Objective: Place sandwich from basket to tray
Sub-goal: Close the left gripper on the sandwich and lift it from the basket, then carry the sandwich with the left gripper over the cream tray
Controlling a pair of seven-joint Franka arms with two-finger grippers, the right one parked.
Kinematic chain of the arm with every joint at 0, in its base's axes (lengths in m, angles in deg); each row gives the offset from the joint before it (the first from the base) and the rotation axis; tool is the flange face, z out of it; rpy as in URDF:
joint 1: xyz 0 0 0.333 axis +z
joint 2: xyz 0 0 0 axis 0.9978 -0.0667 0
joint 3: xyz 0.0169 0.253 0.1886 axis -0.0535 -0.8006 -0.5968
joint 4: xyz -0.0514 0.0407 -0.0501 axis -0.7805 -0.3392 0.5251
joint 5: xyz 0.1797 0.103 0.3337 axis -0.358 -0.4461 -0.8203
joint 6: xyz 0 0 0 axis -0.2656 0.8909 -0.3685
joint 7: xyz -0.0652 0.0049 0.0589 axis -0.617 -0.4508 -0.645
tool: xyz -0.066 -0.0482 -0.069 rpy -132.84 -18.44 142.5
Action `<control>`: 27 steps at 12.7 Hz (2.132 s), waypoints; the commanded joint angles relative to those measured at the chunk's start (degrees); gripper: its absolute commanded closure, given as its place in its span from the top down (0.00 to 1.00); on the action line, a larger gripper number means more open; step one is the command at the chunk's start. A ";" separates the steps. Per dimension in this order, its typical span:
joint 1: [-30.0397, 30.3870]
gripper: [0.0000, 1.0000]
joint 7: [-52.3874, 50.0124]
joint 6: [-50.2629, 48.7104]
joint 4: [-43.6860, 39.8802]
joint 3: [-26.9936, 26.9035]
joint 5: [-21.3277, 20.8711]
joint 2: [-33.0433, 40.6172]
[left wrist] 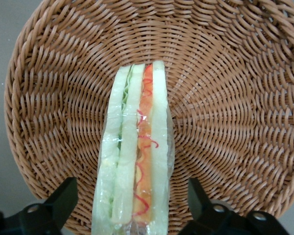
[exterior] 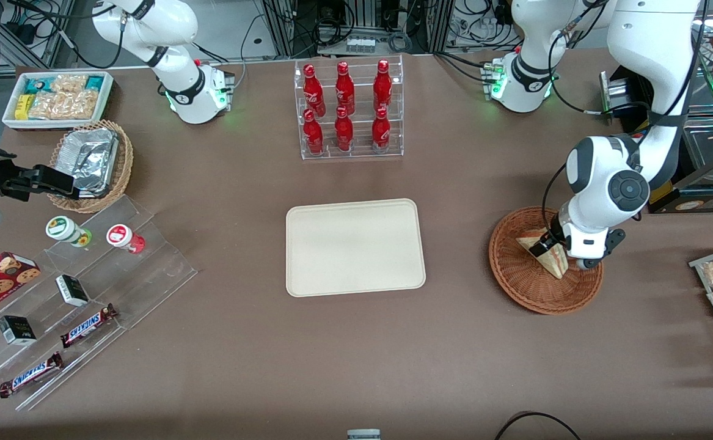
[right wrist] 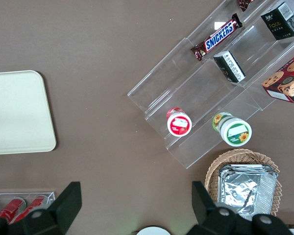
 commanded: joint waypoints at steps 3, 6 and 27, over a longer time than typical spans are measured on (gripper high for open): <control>-0.39 0.06 -1.10 1.17 0.99 -0.06 2.31 0.04; -0.39 0.00 -0.67 0.03 0.73 -0.06 2.31 0.83; -22.51 0.00 10.17 -27.75 -32.03 0.38 2.40 -9.25</control>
